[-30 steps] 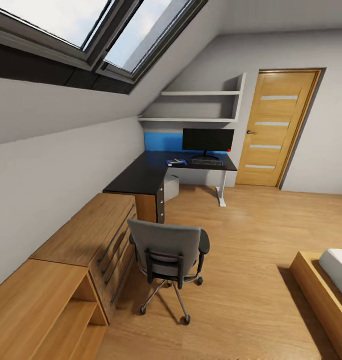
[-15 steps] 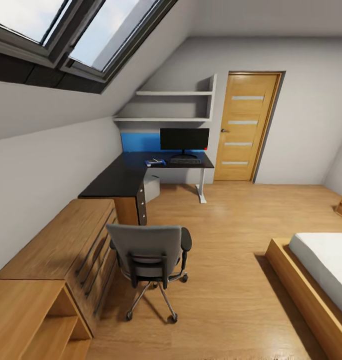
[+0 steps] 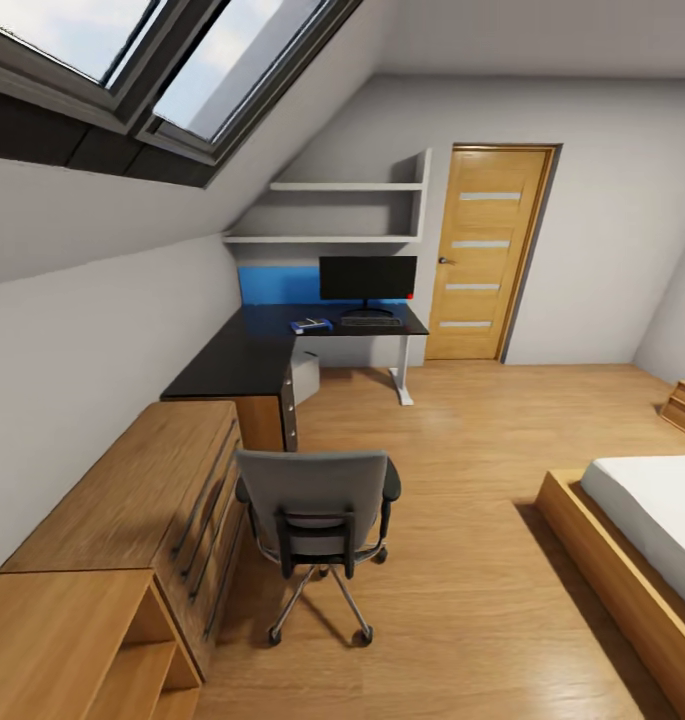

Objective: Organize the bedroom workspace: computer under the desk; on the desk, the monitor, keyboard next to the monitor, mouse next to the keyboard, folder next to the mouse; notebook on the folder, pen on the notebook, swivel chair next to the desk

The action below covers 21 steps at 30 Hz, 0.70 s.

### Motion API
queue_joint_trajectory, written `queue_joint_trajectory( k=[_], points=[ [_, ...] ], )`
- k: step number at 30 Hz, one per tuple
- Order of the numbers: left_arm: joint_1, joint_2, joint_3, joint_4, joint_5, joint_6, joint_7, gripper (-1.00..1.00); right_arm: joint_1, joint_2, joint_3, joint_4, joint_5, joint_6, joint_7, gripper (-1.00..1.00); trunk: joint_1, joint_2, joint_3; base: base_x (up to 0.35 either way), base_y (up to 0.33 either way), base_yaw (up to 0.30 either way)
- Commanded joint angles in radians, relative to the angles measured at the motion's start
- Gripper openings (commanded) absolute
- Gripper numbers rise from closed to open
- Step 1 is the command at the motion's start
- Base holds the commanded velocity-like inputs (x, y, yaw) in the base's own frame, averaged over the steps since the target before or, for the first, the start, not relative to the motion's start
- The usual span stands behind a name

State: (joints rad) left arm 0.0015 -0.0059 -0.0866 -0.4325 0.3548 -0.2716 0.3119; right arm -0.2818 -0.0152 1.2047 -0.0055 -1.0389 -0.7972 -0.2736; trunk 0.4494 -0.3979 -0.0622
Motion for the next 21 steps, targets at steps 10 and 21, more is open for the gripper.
queue_joint_trajectory(
  k=[10, 21],
  points=[
    [0.000, 0.000, -0.008, -0.002, 0.008, -0.002, 0.007, 1.00, -0.001, 0.000, 0.012, -0.001, 0.001, 0.000, -0.009, 1.00, 0.001, -0.002, -0.002, 0.000, 0.054, -0.002],
    [0.000, 0.000, -0.009, -0.002, 0.007, -0.002, 0.007, 1.00, -0.001, 0.000, 0.012, -0.001, 0.002, -0.001, -0.009, 1.00, 0.001, -0.002, -0.002, 0.000, 0.059, 0.000]
  ],
)
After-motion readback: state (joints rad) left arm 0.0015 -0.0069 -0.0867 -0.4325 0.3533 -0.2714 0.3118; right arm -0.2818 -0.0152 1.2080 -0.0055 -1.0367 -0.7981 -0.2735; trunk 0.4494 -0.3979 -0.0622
